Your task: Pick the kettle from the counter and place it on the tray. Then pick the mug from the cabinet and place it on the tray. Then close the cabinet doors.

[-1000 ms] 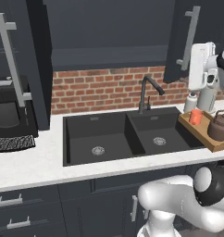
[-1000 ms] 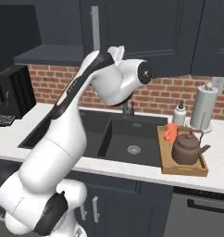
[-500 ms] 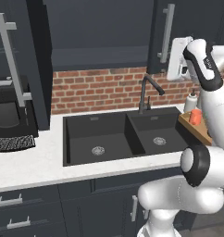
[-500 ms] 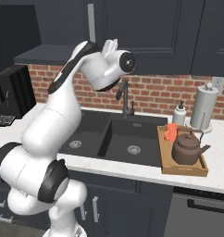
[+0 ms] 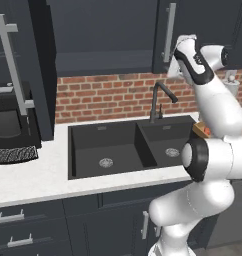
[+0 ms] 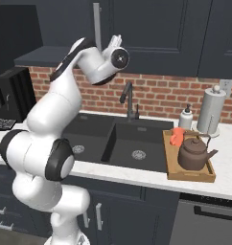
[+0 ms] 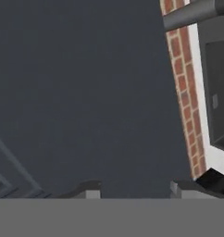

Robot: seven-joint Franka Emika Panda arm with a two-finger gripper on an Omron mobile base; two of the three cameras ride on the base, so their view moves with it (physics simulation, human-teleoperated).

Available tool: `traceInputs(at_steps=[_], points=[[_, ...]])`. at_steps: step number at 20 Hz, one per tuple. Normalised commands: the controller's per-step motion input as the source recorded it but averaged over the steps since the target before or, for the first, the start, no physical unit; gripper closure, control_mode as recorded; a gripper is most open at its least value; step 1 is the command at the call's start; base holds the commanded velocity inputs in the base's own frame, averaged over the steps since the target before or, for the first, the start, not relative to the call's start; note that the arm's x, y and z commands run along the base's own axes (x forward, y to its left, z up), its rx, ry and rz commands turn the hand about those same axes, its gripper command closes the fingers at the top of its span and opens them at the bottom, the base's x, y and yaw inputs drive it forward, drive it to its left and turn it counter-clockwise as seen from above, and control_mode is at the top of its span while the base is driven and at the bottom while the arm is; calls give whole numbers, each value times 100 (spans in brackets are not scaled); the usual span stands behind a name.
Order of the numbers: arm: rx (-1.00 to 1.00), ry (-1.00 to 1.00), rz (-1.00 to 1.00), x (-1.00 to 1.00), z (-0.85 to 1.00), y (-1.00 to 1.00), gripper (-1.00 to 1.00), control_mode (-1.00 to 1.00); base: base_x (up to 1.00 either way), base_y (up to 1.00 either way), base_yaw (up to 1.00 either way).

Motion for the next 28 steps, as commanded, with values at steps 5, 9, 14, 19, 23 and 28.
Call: traceInputs(at_steps=[5,9,14,19,23,28], points=[[0,0,-17,90,-18,-1,-100,-100,0,0,0],[0,-1,-10,27,-50,-38,-100,-100,0,0,0],[0,-1,-6,-35,-38,-40,-100,-100,0,0,0],[0,0,-3,-86,-1,-41,-100,-100,0,0,0],[0,0,0,-100,1,-39,-100,-100,0,0,0],[0,0,0,-100,8,-2,-100,-100,0,0,0]])
